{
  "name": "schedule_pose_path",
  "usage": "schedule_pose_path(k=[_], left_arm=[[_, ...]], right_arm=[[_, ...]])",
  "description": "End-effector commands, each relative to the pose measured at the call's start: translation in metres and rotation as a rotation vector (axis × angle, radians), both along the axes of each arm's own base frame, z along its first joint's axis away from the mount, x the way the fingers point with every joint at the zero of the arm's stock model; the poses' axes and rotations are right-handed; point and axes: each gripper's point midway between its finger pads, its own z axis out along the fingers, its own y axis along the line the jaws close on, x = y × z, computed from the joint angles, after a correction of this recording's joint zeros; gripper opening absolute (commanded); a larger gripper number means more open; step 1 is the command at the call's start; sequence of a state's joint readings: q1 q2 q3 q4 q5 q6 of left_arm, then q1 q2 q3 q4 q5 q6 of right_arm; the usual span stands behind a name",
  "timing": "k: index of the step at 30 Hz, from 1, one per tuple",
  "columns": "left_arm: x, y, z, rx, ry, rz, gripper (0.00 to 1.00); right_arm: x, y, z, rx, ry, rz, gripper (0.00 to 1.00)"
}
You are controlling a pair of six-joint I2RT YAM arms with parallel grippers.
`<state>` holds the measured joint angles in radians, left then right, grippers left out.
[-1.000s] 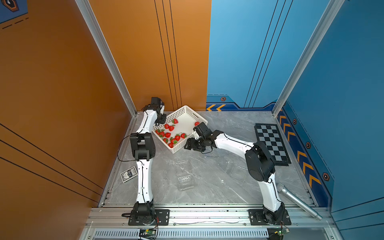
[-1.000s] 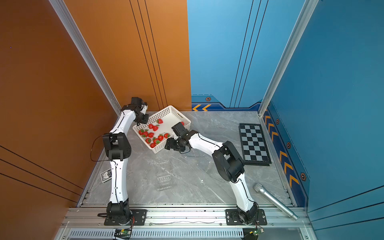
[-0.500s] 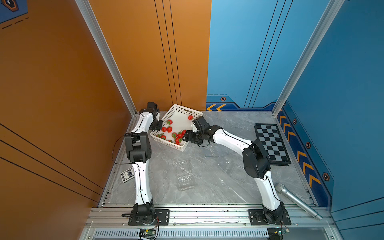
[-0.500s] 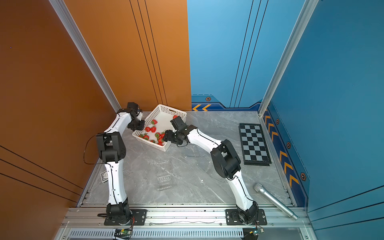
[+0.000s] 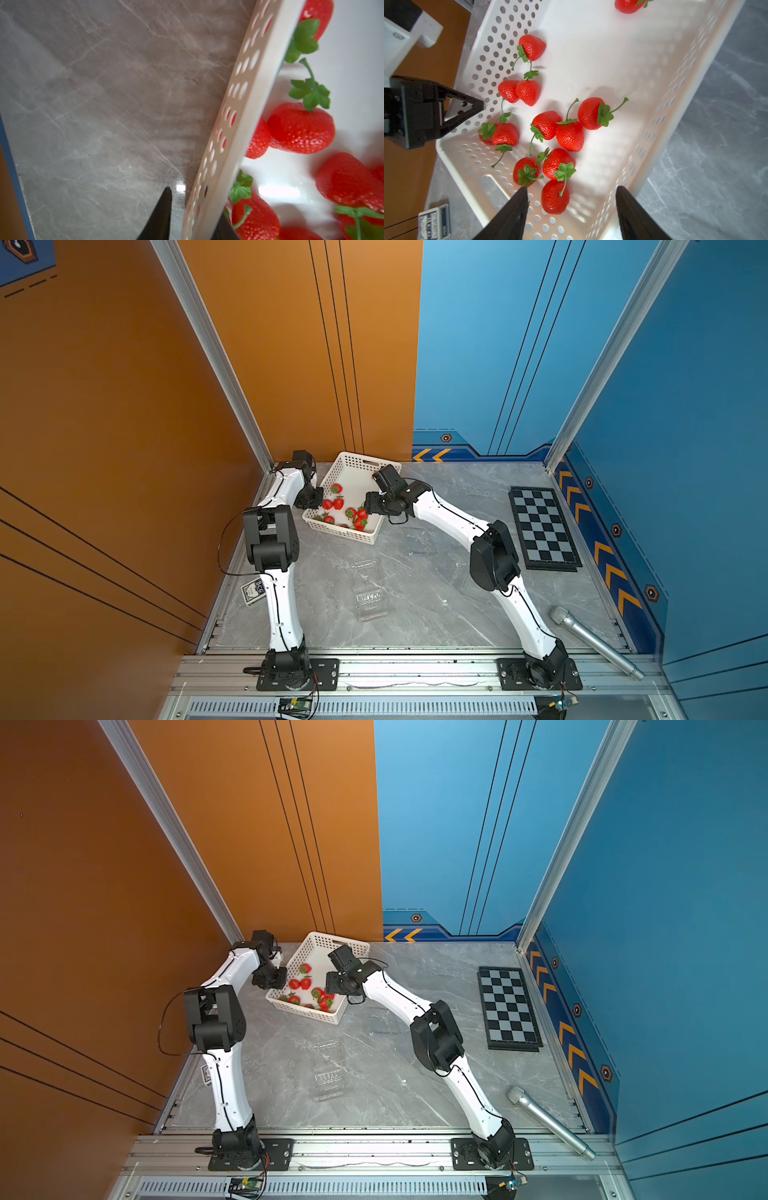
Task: Pack strawberries into containers
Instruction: Adjust the basket at the center of the board.
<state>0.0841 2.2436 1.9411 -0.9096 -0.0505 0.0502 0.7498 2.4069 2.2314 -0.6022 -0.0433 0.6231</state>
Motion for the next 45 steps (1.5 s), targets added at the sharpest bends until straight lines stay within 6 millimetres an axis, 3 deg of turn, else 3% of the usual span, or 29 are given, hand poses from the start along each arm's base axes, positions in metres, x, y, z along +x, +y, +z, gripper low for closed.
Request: schedule_pose_path(k=[1, 7, 10, 15, 23, 28, 37, 45], left_arm=[[-0.015, 0.009, 0.008, 0.018, 0.018, 0.038, 0.27], [-0.028, 0.015, 0.014, 0.044, 0.024, 0.067, 0.26], [-0.036, 0.017, 0.014, 0.042, 0.031, 0.093, 0.25], [-0.058, 0.017, 0.01, 0.022, 0.064, 0.137, 0.23], [-0.088, 0.025, 0.0, 0.013, 0.118, 0.189, 0.22], [-0.102, 0.033, 0.005, 0.052, 0.123, 0.205, 0.21], [-0.129, 0.032, 0.022, 0.066, 0.153, 0.227, 0.22], [-0.156, 0.038, 0.016, 0.046, 0.22, 0.268, 0.23]], right_arm=[[-0.015, -0.045, -0.017, -0.228, 0.02, -0.041, 0.69], [-0.019, -0.058, 0.008, -0.273, -0.048, -0.051, 0.69], [-0.021, -0.059, 0.008, -0.267, -0.044, -0.05, 0.69], [-0.022, -0.049, -0.008, -0.215, 0.015, -0.026, 0.68], [-0.032, -0.016, -0.018, -0.122, 0.065, 0.061, 0.67], [-0.043, 0.003, -0.025, -0.077, 0.111, 0.111, 0.67], [-0.081, 0.038, -0.02, -0.043, 0.126, 0.219, 0.66], [-0.117, 0.062, -0.035, -0.039, 0.166, 0.276, 0.66]])
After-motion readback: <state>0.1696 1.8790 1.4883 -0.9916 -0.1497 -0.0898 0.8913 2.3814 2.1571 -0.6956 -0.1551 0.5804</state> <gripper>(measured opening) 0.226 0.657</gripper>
